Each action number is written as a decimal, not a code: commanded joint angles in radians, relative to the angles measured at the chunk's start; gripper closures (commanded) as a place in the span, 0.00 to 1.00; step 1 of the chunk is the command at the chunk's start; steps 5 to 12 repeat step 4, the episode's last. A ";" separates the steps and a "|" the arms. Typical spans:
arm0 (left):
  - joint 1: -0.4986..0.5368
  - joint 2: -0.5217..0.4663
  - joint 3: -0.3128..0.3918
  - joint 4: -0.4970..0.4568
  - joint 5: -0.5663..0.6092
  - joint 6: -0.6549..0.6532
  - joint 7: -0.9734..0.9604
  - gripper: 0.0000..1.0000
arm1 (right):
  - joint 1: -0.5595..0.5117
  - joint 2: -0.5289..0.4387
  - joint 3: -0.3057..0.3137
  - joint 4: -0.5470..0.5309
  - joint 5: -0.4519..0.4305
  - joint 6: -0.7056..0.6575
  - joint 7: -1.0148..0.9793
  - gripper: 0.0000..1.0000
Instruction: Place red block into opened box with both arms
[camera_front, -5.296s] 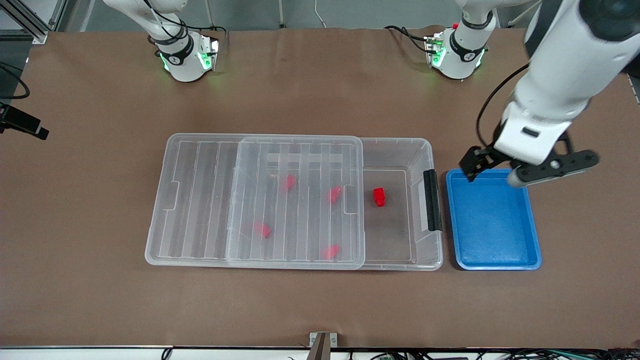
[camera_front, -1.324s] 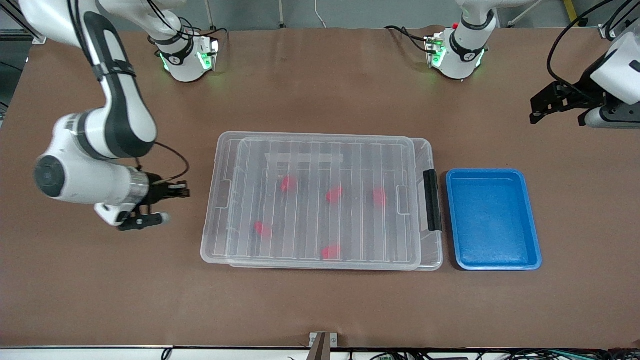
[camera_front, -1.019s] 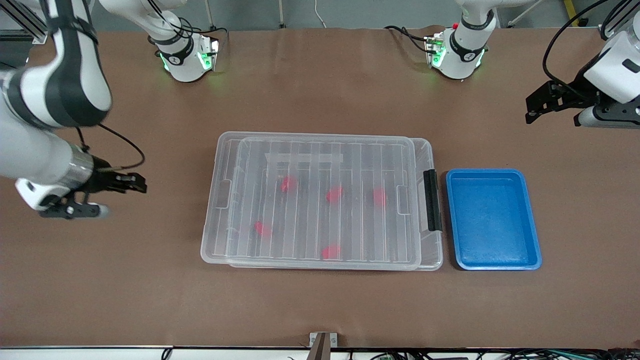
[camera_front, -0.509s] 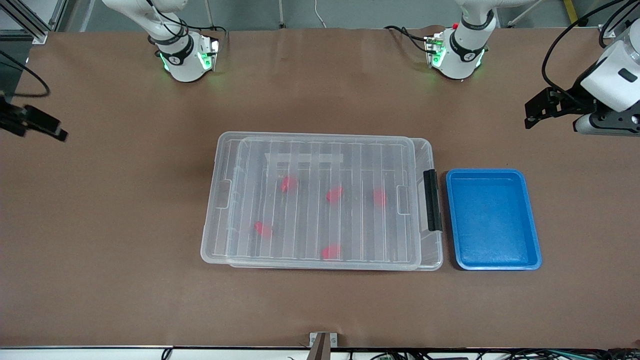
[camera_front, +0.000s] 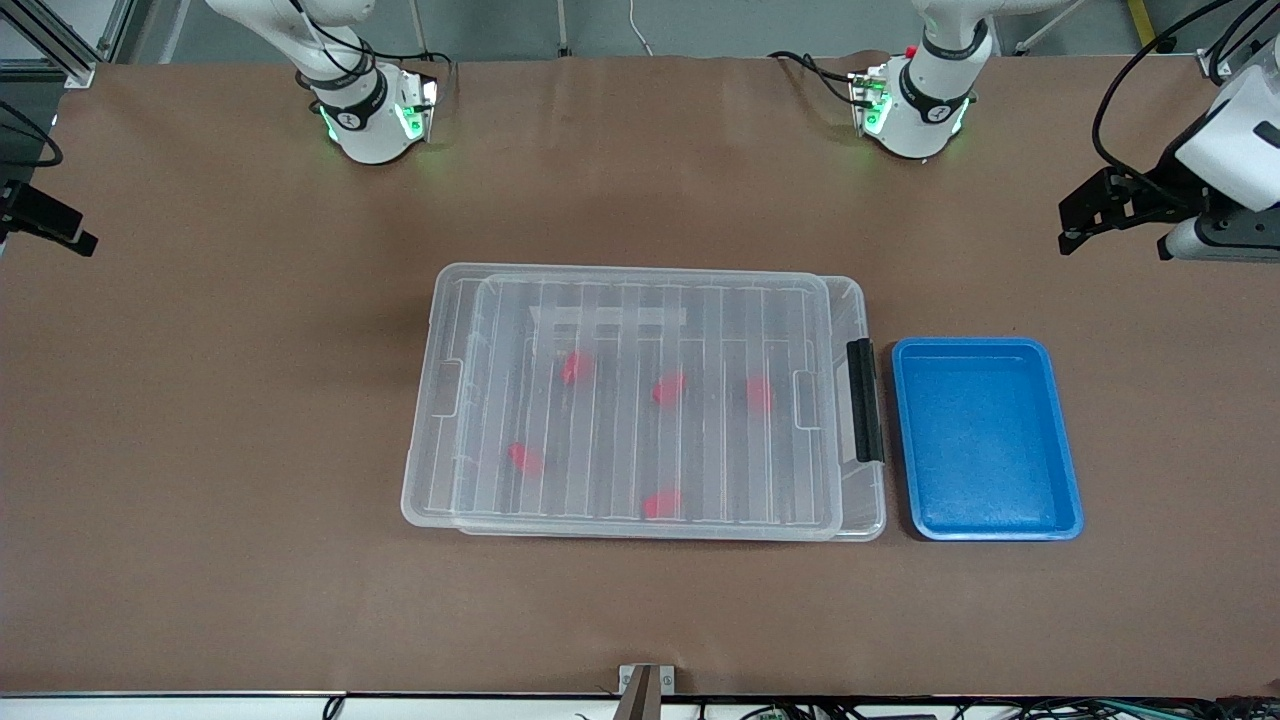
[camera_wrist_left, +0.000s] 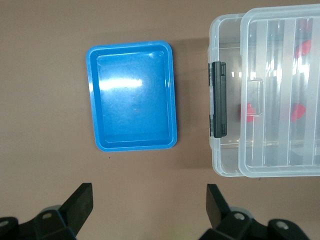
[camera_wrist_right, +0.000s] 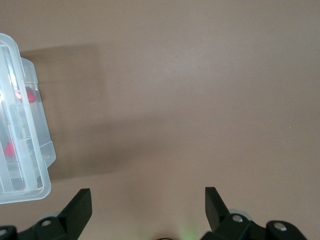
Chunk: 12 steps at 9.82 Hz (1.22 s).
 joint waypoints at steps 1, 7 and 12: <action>0.007 0.002 -0.011 -0.017 0.021 -0.009 -0.003 0.00 | -0.006 -0.009 0.014 -0.004 -0.020 0.002 -0.007 0.00; 0.007 0.000 -0.011 -0.017 0.021 -0.009 -0.006 0.00 | -0.009 -0.008 0.016 -0.003 -0.018 0.000 -0.007 0.00; 0.007 0.000 -0.011 -0.017 0.021 -0.009 -0.006 0.00 | -0.009 -0.008 0.016 -0.003 -0.018 0.000 -0.007 0.00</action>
